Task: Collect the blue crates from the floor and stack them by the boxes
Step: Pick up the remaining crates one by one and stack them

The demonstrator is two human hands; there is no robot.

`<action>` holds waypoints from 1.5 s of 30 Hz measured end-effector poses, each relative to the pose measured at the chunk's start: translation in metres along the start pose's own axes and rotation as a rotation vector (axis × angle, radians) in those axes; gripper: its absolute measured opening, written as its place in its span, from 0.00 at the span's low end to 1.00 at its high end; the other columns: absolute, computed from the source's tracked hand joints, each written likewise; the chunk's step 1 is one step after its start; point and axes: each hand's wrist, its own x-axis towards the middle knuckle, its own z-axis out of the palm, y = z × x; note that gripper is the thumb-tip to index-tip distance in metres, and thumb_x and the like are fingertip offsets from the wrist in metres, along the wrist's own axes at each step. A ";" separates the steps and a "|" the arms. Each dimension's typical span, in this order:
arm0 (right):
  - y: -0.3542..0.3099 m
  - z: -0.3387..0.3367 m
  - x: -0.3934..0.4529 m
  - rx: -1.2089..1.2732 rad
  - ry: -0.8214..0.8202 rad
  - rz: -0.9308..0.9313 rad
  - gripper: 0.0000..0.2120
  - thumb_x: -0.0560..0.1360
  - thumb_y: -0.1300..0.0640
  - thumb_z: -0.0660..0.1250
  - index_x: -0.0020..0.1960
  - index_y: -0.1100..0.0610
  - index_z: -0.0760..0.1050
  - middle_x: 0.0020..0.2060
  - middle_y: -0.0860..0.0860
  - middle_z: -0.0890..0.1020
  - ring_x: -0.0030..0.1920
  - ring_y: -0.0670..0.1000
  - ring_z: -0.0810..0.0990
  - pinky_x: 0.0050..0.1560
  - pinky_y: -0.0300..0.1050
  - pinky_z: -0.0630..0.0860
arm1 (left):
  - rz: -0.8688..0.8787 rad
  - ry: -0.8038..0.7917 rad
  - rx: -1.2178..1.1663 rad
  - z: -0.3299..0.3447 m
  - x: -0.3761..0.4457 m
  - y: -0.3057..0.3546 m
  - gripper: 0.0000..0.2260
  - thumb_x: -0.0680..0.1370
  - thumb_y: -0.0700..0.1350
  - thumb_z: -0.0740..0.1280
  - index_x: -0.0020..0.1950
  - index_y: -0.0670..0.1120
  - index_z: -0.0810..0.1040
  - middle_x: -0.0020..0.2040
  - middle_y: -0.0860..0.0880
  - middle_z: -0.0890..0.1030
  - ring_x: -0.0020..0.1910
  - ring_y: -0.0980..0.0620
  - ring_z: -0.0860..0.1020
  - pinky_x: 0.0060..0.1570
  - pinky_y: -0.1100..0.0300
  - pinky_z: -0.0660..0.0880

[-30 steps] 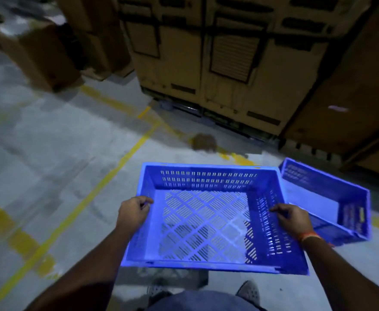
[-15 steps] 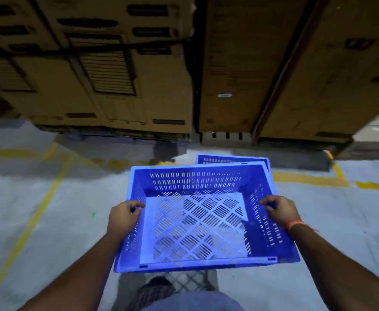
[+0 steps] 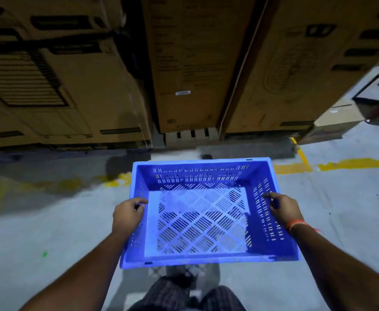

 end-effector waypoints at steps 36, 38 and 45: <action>0.057 0.139 0.293 -0.119 -0.021 -0.114 0.15 0.73 0.65 0.63 0.53 0.52 0.82 0.55 0.61 0.76 0.47 0.66 0.81 0.56 0.51 0.78 | -0.094 0.117 0.145 0.184 0.208 0.006 0.10 0.73 0.44 0.70 0.52 0.54 0.83 0.39 0.47 0.82 0.45 0.42 0.81 0.48 0.51 0.77; 0.059 0.140 0.294 -0.102 -0.008 -0.121 0.16 0.72 0.65 0.62 0.53 0.52 0.82 0.55 0.61 0.76 0.48 0.66 0.81 0.58 0.51 0.77 | -0.073 0.128 0.152 0.185 0.208 0.003 0.10 0.73 0.44 0.70 0.52 0.54 0.83 0.38 0.49 0.83 0.44 0.43 0.81 0.47 0.52 0.77; 0.061 0.145 0.297 -0.206 0.034 -0.158 0.16 0.72 0.65 0.63 0.53 0.51 0.83 0.51 0.63 0.80 0.49 0.64 0.80 0.56 0.47 0.75 | 0.015 0.136 0.145 0.189 0.207 -0.009 0.12 0.73 0.47 0.72 0.56 0.53 0.81 0.43 0.49 0.83 0.44 0.44 0.82 0.45 0.54 0.75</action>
